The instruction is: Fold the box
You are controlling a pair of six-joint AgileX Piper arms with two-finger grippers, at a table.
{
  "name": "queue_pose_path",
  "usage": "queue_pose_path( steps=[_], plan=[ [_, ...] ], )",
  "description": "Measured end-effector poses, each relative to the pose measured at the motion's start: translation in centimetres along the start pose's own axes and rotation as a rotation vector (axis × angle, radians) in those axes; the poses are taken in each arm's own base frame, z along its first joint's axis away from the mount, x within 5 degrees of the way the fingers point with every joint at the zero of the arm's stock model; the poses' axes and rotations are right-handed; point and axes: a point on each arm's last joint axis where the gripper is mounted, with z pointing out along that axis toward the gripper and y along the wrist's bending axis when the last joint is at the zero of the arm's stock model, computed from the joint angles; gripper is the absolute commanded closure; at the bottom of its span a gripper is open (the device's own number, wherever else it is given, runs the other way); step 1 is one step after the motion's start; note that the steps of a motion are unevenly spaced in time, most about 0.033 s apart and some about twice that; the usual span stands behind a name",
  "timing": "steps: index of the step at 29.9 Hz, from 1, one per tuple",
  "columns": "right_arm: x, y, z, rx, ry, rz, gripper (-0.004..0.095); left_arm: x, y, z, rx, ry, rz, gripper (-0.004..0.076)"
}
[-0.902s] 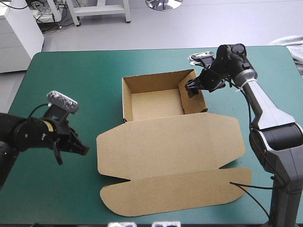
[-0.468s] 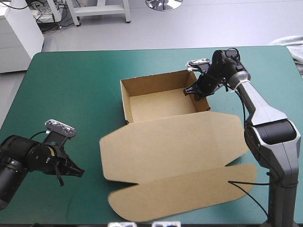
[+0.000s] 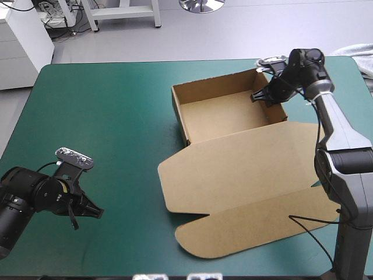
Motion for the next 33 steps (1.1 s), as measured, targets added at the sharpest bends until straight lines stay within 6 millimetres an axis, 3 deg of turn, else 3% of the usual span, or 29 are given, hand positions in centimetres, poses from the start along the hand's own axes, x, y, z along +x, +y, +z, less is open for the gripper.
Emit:
queue_pose_path(
  steps=[7,15,25,29,33],
  plan=[
    [1.0,-7.2,-3.3,0.093,-0.077,0.134,0.0927,0.0,0.0,0.0,0.000,0.000,0.000,0.0731],
    [4.6,-15.0,-5.1,0.237,-0.046,0.268,0.0927,0.0,0.0,0.0,0.000,0.000,0.000,0.0731],
    [8.9,-21.2,-6.3,0.300,-0.022,0.416,0.0921,0.0,0.0,0.0,0.000,-0.001,-0.002,0.0731],
    [9.6,-22.2,-5.6,0.299,-0.004,0.439,0.0781,0.0,0.0,0.0,-0.001,-0.001,-0.003,0.0732],
    [9.8,-22.5,-5.5,0.293,-0.005,0.446,0.0435,0.0,0.0,0.0,-0.002,0.000,-0.003,0.0732]
  ],
)
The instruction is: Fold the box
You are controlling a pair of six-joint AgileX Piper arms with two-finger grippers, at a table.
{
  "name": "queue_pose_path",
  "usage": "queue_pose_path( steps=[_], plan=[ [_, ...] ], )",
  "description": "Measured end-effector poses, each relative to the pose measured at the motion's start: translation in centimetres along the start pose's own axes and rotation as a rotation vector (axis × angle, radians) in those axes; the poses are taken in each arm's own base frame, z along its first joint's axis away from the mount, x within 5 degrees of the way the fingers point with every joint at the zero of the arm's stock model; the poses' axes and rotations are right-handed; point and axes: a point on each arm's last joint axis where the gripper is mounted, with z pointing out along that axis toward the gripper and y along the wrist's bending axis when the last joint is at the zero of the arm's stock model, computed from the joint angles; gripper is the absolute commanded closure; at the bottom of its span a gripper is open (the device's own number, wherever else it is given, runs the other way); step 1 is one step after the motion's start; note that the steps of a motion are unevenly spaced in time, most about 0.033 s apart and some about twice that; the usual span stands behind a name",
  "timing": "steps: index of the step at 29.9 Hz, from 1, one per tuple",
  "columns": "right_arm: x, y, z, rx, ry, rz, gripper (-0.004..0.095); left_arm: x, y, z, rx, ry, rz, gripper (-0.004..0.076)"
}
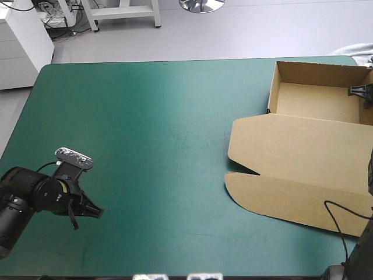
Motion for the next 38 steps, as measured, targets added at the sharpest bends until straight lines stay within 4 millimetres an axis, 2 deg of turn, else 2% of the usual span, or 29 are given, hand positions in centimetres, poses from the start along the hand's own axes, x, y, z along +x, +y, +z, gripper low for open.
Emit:
queue_pose_path(
  steps=[3,5,11,14,18,21,26,28,34,38],
  plan=[
    [0.0,-0.1,0.0,0.000,-0.004,0.001,0.0206,0.0,0.0,0.0,-0.001,0.001,0.000,0.0731],
    [0.0,-0.2,-0.1,-0.003,-0.008,0.010,0.0159,0.0,0.0,0.0,-0.002,0.001,0.001,0.0731],
    [0.0,-0.5,-0.2,0.000,-0.014,0.021,0.0166,0.0,0.0,0.0,-0.002,0.001,0.001,0.0734],
    [-0.1,-0.4,-1.0,-0.001,-0.027,0.021,0.0184,0.0,0.0,0.0,-0.002,0.001,0.001,0.0734],
    [-0.5,0.2,-3.6,-0.051,-0.097,0.052,0.0282,0.0,0.0,0.0,-0.002,0.001,0.001,0.0734],
    [-0.8,1.3,-6.4,-0.150,-0.176,0.081,0.0428,0.0,0.0,0.0,-0.002,-0.002,0.001,0.0734],
    [-1.0,3.9,-12.0,-0.315,-0.323,0.068,0.0807,-0.2,0.0,0.0,-0.005,-0.023,0.001,0.0734],
    [-0.8,5.3,-14.2,-0.342,-0.366,0.035,0.0930,-0.3,0.0,0.0,-0.004,-0.033,-0.011,0.0734],
    [0.1,10.9,-19.0,-0.416,-0.444,-0.108,0.0922,-0.3,0.0,0.0,-0.001,-0.038,-0.049,0.0734],
    [1.5,14.9,-20.7,-0.472,-0.444,-0.228,0.0921,-0.3,0.0,0.0,0.001,-0.038,-0.053,0.0734]
  ],
)
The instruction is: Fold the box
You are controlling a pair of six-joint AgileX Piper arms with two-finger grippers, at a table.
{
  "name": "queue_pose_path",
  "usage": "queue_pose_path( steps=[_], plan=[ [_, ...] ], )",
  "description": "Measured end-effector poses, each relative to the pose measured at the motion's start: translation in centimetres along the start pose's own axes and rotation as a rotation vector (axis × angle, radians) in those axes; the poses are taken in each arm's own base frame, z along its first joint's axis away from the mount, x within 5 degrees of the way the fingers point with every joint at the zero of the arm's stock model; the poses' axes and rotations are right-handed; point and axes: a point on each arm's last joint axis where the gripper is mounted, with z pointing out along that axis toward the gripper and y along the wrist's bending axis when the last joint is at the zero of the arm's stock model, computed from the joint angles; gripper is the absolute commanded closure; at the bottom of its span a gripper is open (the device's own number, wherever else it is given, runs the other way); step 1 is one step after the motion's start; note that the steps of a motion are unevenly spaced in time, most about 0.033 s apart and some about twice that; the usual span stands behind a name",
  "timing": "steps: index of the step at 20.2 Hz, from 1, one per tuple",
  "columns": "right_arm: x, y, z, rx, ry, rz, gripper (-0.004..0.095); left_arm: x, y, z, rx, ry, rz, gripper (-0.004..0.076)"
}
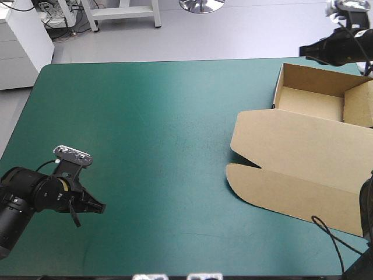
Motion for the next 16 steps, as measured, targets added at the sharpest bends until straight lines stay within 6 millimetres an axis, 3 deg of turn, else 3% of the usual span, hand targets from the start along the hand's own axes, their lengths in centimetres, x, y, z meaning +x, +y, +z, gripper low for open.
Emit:
queue_pose_path(
  steps=[3,6,7,11,16],
  plan=[
    [2.2,5.0,0.6,-0.037,0.105,-0.131,0.0921,0.0,0.0,0.0,0.002,0.000,-0.001,0.0734],
    [4.7,7.0,1.1,-0.054,0.199,-0.195,0.0921,-0.1,-0.2,0.0,0.019,-0.008,-0.006,0.0734],
    [6.4,7.8,1.2,-0.076,0.248,-0.219,0.0921,-0.2,-0.3,0.0,0.029,-0.020,-0.008,0.0734],
    [12.5,9.0,0.1,-0.134,0.366,-0.228,0.0921,-0.4,-0.4,0.1,0.039,-0.062,-0.014,0.0734],
    [17.4,9.4,-3.0,-0.109,0.315,-0.223,0.0921,1.1,-0.7,1.2,0.043,-0.060,-0.014,0.0734]
  ],
)
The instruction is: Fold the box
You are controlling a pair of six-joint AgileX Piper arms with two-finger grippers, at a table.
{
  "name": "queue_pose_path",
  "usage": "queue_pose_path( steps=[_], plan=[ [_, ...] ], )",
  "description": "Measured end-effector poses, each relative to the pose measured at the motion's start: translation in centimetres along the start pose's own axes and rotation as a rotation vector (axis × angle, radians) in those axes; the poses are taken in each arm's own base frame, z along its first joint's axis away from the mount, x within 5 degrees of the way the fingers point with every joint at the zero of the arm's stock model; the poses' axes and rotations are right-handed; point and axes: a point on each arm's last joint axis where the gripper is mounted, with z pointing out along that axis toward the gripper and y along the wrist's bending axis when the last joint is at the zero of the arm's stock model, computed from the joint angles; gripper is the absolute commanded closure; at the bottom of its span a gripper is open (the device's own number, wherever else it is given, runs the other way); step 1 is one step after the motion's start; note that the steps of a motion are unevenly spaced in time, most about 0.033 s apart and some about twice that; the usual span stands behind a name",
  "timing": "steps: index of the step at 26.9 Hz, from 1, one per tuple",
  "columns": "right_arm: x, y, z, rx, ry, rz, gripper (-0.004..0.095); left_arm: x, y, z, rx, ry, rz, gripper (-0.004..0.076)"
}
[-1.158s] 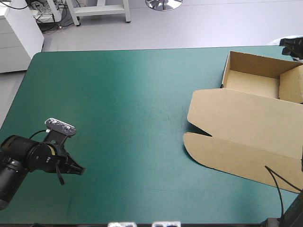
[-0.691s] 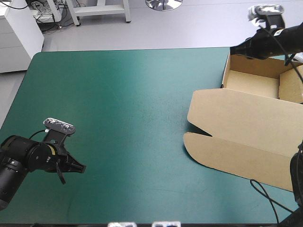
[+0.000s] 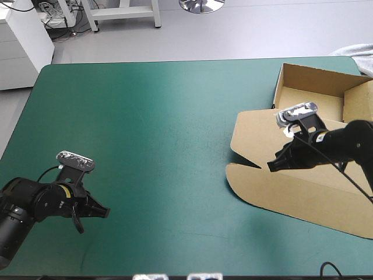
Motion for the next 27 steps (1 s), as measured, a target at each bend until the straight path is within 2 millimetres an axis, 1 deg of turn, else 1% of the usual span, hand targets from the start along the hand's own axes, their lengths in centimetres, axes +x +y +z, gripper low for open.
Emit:
queue_pose_path(
  steps=[1,3,4,6,8,9,13,18,22,27],
  plan=[
    [1.0,0.5,-0.7,0.014,-0.034,-0.008,0.0921,0.5,-0.1,0.2,0.002,-0.010,-0.001,0.0734],
    [2.7,1.0,-1.2,0.038,-0.087,-0.012,0.0921,1.4,-0.3,0.1,0.019,-0.065,-0.013,0.0734],
    [3.9,1.5,-1.8,0.059,-0.138,-0.019,0.0921,1.9,-0.5,0.0,0.027,-0.106,-0.019,0.0734],
    [5.0,1.9,-2.1,0.076,-0.177,-0.023,0.0921,2.4,-0.6,-0.4,0.036,-0.163,-0.028,0.0734],
    [6.7,2.3,-2.2,0.101,-0.230,-0.038,0.0921,3.3,-0.8,-0.8,0.042,-0.235,-0.036,0.0734],
    [7.9,2.6,-2.1,0.114,-0.258,-0.044,0.0921,3.9,-0.8,-1.1,0.043,-0.280,-0.038,0.0734],
    [10.7,2.9,-1.3,0.149,-0.329,-0.040,0.0921,5.3,-1.0,-1.4,0.039,-0.355,-0.040,0.0734],
    [14.1,3.2,0.4,0.165,-0.360,-0.023,0.0921,6.4,-1.1,-0.9,0.038,-0.365,-0.041,0.0734],
    [16.0,3.4,1.4,0.164,-0.355,-0.018,0.0921,6.7,-1.1,0.0,0.038,-0.351,-0.041,0.0734],
    [16.6,3.7,1.1,0.167,-0.387,-0.024,0.0922,6.6,-1.1,0.1,0.032,-0.369,-0.036,0.0734]
  ],
)
